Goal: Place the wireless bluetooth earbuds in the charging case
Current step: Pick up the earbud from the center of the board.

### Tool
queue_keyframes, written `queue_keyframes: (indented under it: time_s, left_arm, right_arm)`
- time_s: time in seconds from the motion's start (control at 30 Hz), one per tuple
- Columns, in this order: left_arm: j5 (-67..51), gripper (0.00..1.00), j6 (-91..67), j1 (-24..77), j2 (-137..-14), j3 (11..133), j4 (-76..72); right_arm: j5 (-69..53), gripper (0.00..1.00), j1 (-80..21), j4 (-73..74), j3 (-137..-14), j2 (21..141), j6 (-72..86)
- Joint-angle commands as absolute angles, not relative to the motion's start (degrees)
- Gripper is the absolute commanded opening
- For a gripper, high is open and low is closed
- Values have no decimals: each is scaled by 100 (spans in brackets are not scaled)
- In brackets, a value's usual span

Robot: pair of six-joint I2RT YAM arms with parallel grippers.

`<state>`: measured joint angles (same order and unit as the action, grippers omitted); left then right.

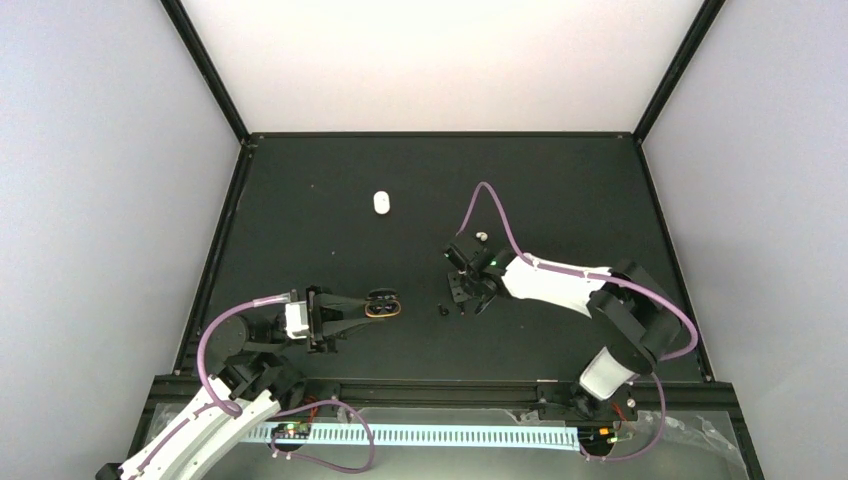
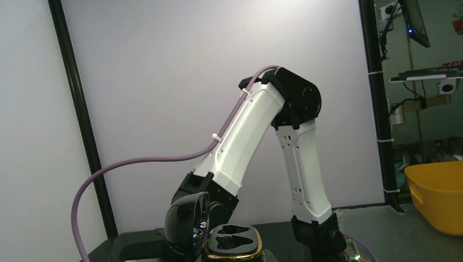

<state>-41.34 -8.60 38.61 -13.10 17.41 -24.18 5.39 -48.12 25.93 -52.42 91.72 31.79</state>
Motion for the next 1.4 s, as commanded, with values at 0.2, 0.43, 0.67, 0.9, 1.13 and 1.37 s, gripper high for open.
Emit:
queue_keyframes:
  time_s: [0.2,0.43,0.67,0.9,1.13,1.37]
  left_arm:
    - [-4127,2,-790,3884,-1257,1819,-2410]
    - [-4112,2,-791,3882,-1165,1819,-2327]
    - [-4113,2,-798,3883,-1160,1819,-2353]
    - [-4122,1,-817,3880,-1112,1819,-2313]
    - [-4141,2,-826,3879,-1099,1819,-2329]
    - [-4147,2,-826,3883,-1090,1825,-2329]
  right_arm:
    - [599,31,-4956,2756,-5487,9628,3307]
    - [745,29,-5064,2886,-5505,9799,3379]
    - [985,26,-5170,3076,-5505,9860,3410]
    - [1118,24,-5262,3221,-5570,9921,3435]
    - [1244,21,-5334,3334,-5630,10083,3426]
    - [1226,15,-5340,3298,-5620,10107,3445]
